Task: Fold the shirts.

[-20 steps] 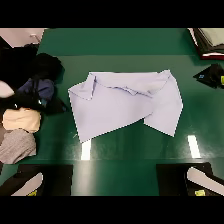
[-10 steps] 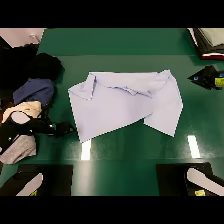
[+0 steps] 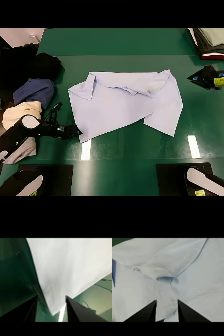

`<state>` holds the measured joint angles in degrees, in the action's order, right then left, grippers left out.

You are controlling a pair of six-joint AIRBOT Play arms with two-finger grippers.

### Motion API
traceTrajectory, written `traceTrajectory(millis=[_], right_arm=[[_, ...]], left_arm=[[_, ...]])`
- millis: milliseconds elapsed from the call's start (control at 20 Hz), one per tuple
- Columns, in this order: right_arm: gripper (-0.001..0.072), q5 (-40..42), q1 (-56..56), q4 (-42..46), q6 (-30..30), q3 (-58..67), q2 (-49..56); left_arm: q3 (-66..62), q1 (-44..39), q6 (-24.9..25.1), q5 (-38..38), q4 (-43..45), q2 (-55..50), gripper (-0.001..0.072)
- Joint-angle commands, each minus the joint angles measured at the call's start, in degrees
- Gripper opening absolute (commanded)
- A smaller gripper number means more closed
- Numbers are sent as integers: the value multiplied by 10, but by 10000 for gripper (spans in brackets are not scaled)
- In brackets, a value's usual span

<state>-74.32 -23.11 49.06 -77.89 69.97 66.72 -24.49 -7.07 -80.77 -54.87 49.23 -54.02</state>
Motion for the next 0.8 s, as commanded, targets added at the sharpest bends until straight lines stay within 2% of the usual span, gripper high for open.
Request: traceTrajectory(millis=[0,250,300,350,400,550,650,750], right_arm=[[304,-5,0,0,0,0,0],[303,-7,0,0,0,0,0],[303,-7,0,0,0,0,0],[304,-8,0,0,0,0,0],[304,-8,0,0,0,0,0],[304,-11,0,37,0,0,0],[304,-22,-8,103,0,-9,0],[306,-25,-33,142,0,-46,0]], left_arm=[[5,-5,-14,8,1,0,434],[18,-5,-18,23,-13,0,412],[18,-5,-17,34,-25,0,299],[18,-5,-16,51,-40,0,113],[18,-5,-13,73,-60,0,22],[-9,-4,4,87,-81,0,21],[-68,-4,5,49,-9,0,21],[-143,-4,-17,6,96,0,21]])
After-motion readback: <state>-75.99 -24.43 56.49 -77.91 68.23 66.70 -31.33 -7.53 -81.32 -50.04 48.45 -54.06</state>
